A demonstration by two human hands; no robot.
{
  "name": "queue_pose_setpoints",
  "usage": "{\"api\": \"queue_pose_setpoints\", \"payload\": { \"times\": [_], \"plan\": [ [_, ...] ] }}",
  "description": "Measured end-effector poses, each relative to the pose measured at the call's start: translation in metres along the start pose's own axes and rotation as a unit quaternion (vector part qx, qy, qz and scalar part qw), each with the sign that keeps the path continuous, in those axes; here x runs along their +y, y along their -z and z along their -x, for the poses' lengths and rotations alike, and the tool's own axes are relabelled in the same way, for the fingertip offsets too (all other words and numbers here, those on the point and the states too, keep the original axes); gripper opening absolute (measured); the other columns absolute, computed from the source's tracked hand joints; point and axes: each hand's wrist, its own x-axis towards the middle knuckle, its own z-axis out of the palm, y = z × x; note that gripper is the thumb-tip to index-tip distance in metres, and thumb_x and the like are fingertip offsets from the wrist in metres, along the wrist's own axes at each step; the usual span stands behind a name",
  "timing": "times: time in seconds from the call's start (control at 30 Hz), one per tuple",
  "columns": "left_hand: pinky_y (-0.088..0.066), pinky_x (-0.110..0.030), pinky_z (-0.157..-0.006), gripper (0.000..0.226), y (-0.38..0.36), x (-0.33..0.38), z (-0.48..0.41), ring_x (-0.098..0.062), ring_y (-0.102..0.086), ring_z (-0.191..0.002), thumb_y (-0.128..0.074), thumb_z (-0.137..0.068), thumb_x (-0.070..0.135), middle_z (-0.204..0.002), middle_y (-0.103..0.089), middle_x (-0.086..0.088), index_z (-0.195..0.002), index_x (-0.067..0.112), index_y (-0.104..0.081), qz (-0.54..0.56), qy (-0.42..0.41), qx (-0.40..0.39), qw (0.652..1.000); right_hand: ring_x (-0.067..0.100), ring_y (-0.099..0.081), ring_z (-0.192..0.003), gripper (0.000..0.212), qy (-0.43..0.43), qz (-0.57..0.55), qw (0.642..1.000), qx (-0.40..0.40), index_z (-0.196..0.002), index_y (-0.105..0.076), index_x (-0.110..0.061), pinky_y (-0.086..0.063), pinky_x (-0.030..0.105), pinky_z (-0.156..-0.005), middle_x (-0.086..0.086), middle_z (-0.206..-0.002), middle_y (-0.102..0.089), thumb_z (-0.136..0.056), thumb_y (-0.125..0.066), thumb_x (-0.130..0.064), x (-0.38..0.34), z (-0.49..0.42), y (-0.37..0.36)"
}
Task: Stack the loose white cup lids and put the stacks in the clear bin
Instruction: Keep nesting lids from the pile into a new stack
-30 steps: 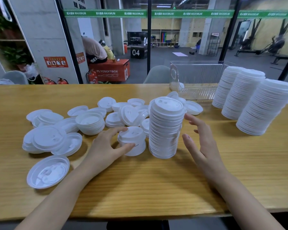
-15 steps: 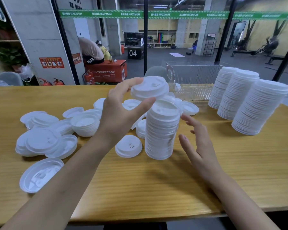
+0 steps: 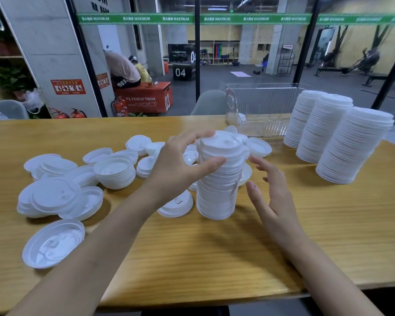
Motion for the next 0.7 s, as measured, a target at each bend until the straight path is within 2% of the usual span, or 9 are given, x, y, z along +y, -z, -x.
{"api": "queue_pose_setpoints", "payload": {
  "times": [0.1, 0.2, 0.33, 0.5, 0.57, 0.7],
  "plan": [
    [-0.030, -0.003, -0.093, 0.047, -0.004, 0.003, -0.001, 0.000, -0.044, -0.122, -0.078, -0.075, 0.047, -0.123, -0.057, 0.028, -0.117, 0.044, -0.058, -0.002, 0.009, -0.023, 1.000, 0.018, -0.044, -0.128, 0.049, -0.005, 0.002, 1.000, 0.001, -0.140, -0.043, -0.021, -0.037, 0.038, -0.106, -0.014, -0.140, -0.048, -0.096, -0.044, -0.043, 0.000, 0.000, 0.000],
    [-0.029, -0.007, -0.095, 0.053, -0.005, 0.003, -0.001, -0.002, -0.042, -0.123, -0.070, -0.069, 0.055, -0.125, -0.056, 0.027, -0.118, 0.044, -0.058, -0.011, 0.010, -0.028, 1.000, 0.018, -0.045, -0.127, 0.049, -0.003, 0.002, 1.000, 0.001, -0.140, -0.043, -0.020, -0.038, 0.040, -0.106, -0.011, -0.140, -0.049, -0.096, -0.044, -0.042, 0.000, 0.000, 0.000],
    [-0.030, -0.009, -0.095, 0.046, -0.004, -0.004, -0.001, -0.002, -0.042, -0.124, -0.077, -0.077, 0.043, -0.125, -0.056, 0.026, -0.118, 0.042, -0.059, -0.016, 0.019, -0.008, 1.000, 0.018, -0.044, -0.128, 0.051, -0.013, -0.001, 1.000, 0.000, -0.140, -0.045, -0.017, -0.038, 0.044, -0.107, -0.008, -0.141, -0.050, -0.096, -0.044, -0.042, 0.000, 0.000, 0.000],
    [-0.032, -0.010, -0.092, 0.047, -0.005, -0.011, 0.001, -0.004, -0.045, -0.124, -0.078, -0.076, 0.043, -0.127, -0.057, 0.022, -0.120, 0.040, -0.061, -0.012, 0.028, -0.010, 0.999, 0.018, -0.044, -0.129, 0.051, -0.013, -0.001, 1.000, -0.004, -0.140, -0.044, -0.016, -0.038, 0.042, -0.107, -0.008, -0.141, -0.049, -0.096, -0.043, -0.042, 0.000, 0.000, -0.001],
    [-0.030, -0.009, -0.093, 0.050, -0.006, -0.011, 0.002, -0.004, -0.043, -0.125, -0.077, -0.075, 0.046, -0.126, -0.056, 0.024, -0.122, 0.040, -0.059, -0.013, 0.024, -0.011, 1.000, 0.018, -0.044, -0.129, 0.052, -0.014, 0.000, 1.000, -0.006, -0.141, -0.044, -0.016, -0.037, 0.041, -0.107, -0.009, -0.141, -0.049, -0.096, -0.044, -0.042, 0.000, 0.000, -0.001],
    [-0.029, -0.011, -0.095, 0.075, 0.001, -0.018, 0.006, 0.002, -0.039, -0.127, -0.076, -0.066, 0.067, -0.132, -0.049, 0.027, -0.132, 0.048, -0.047, -0.019, 0.027, -0.003, 0.999, 0.018, -0.044, -0.129, 0.051, -0.016, -0.004, 1.000, -0.008, -0.140, -0.044, -0.018, -0.038, 0.040, -0.107, -0.010, -0.141, -0.049, -0.096, -0.043, -0.043, 0.001, 0.001, 0.000]
  ]
}}
